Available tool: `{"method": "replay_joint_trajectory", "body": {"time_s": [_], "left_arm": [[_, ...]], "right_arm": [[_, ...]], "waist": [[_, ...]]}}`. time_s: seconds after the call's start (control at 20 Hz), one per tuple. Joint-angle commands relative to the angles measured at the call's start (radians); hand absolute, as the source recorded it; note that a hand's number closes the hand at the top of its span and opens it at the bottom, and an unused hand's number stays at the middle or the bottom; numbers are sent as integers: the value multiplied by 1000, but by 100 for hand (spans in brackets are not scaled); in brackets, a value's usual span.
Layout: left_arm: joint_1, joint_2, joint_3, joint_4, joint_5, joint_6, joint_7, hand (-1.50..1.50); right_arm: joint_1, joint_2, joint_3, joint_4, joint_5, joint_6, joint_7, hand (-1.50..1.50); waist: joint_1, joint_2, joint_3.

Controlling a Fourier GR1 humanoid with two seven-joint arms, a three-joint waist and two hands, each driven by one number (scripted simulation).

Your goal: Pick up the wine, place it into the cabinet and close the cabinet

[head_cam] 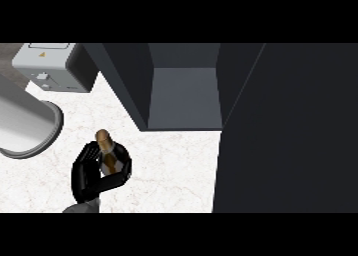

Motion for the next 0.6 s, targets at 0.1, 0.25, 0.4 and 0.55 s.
{"method": "replay_joint_trajectory", "body": {"time_s": [0.1,0.25,0.4,0.55], "left_arm": [[61,211,-80,-82,-21,-280,99,150],[29,220,-27,-61,2,-343,57,150],[69,226,-25,-90,-58,-315,-4,150],[116,199,-19,-166,-82,-267,-57,150]], "right_arm": [[-7,16,25,-95,-47,-21,51,-150],[54,-1,-15,-125,-90,14,33,-150],[-45,27,48,-68,-8,-37,61,-150],[63,-3,-53,-98,-124,31,16,-150]], "waist": [[8,-4,0],[2,0,0],[11,1,-1],[8,0,0]]}}
